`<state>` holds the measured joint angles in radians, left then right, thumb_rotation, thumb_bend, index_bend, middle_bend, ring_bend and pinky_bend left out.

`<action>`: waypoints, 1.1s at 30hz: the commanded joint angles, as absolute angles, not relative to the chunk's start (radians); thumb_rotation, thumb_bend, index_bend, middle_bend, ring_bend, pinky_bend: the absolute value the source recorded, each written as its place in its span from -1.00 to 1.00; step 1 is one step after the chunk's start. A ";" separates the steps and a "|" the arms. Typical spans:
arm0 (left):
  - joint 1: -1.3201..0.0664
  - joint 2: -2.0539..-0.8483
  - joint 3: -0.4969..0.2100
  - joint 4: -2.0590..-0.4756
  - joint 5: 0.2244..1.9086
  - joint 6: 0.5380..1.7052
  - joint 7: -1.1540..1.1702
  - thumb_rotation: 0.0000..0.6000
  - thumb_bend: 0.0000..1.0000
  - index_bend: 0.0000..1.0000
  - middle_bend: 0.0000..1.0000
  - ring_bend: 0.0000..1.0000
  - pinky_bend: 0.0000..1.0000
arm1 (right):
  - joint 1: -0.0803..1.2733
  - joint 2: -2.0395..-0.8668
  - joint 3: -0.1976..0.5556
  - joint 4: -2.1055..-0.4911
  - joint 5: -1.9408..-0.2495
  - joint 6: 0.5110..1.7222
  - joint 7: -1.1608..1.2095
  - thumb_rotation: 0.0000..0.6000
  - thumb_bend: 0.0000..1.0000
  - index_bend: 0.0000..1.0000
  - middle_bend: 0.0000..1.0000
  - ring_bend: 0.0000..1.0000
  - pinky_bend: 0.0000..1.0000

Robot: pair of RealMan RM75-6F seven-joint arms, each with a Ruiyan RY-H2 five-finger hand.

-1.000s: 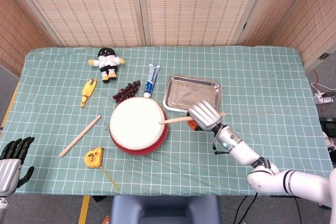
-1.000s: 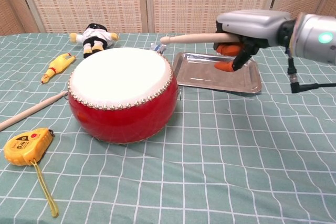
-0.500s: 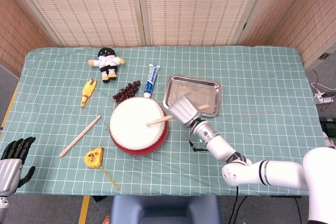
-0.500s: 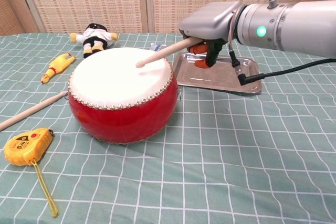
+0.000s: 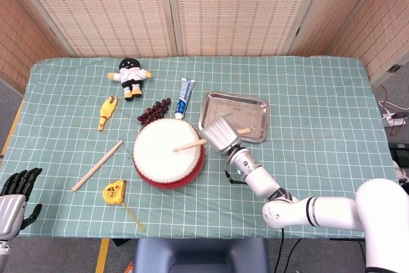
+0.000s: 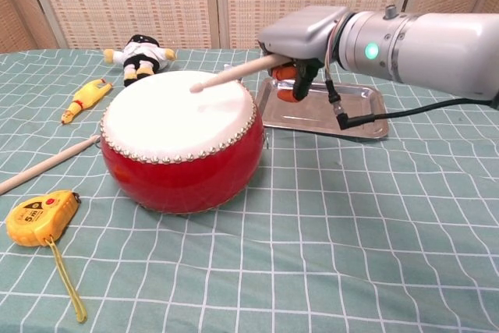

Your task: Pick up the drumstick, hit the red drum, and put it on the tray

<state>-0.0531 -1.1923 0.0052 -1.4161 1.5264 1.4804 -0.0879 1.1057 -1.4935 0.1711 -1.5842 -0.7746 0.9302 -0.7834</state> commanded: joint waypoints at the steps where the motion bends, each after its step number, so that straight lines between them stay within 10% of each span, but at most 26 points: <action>1: -0.054 -1.192 0.004 -1.418 1.527 1.480 -0.086 1.00 -0.31 -0.88 -0.87 -0.93 -0.90 | 1.046 -1.474 0.219 -1.581 -0.888 0.937 -0.585 1.00 -0.16 1.00 0.92 1.00 1.00; 14: -0.057 -1.190 0.005 -1.424 1.521 1.469 -0.076 1.00 -0.31 -0.88 -0.87 -0.93 -0.90 | 1.115 -1.563 0.121 -1.461 -0.733 0.921 -0.854 1.00 -0.16 1.00 0.93 1.00 1.00; 24: -0.055 -1.187 0.004 -1.428 1.526 1.478 -0.077 1.00 -0.31 -0.88 -0.87 -0.93 -0.90 | 0.952 -1.554 0.281 -1.505 -0.963 1.007 -0.244 1.00 -0.16 1.00 0.93 1.00 1.00; 33: -0.058 -1.185 0.004 -1.437 1.527 1.476 -0.067 1.00 -0.31 -0.88 -0.87 -0.93 -0.91 | 0.956 -1.577 0.191 -1.361 -1.015 0.891 -0.284 1.00 -0.16 1.00 0.93 1.00 1.00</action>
<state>-0.0582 -1.1850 0.0039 -1.4363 1.5271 1.4757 -0.0680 0.9678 -1.5570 0.2252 -1.4430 -0.9619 0.9474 -0.1501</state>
